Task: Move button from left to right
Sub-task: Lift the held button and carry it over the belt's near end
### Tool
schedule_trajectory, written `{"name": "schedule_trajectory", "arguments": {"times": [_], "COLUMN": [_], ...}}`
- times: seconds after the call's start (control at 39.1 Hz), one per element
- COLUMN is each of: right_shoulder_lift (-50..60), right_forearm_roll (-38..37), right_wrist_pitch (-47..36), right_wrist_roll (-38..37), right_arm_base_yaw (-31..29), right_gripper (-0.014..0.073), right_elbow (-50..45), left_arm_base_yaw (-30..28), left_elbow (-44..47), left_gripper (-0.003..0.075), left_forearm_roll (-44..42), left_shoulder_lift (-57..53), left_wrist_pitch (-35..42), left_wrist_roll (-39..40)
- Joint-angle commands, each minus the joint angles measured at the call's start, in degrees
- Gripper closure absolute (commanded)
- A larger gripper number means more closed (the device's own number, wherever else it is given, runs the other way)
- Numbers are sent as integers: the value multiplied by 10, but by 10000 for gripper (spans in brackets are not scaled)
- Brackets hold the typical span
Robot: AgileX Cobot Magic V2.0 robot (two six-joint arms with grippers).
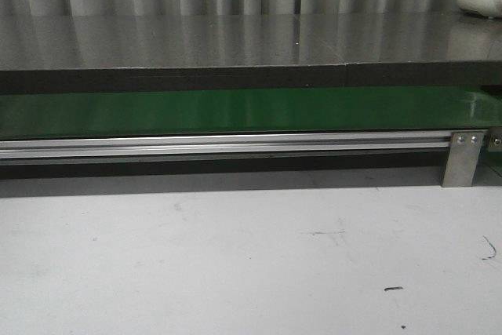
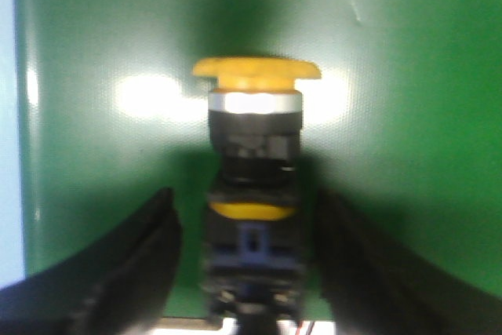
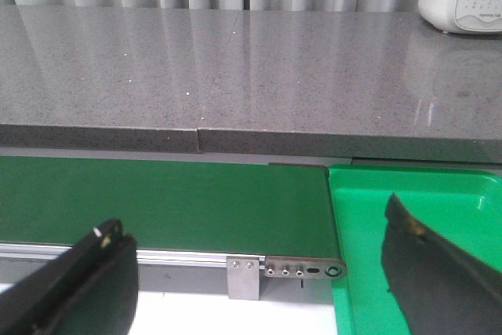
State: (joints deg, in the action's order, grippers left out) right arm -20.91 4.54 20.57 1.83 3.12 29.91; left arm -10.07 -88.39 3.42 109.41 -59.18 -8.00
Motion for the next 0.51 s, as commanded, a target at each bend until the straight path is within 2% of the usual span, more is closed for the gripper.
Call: {"name": "schedule_trajectory", "arguments": {"times": [0.0,0.08,0.49], "right_shoulder_lift": [-9,-9,-9], "right_forearm_roll": [-3,-3,-3], "right_wrist_pitch": [-49,-49,-49], "right_wrist_roll": [0,0,0], "right_arm_base_yaw": [-3,-3,-3], "right_gripper": [-52,-52,-52], "right_elbow": [20,20,20], "left_arm_base_yaw": [3,3,44], "left_elbow": [-17,-34,-177], "left_gripper": [199,171,178], "left_forearm_roll": [9,11,31], "left_shoulder_lift": [-31,-33,-62], "left_wrist_pitch": [5,-13,-143], "left_wrist_roll": [0,0,-8]}}
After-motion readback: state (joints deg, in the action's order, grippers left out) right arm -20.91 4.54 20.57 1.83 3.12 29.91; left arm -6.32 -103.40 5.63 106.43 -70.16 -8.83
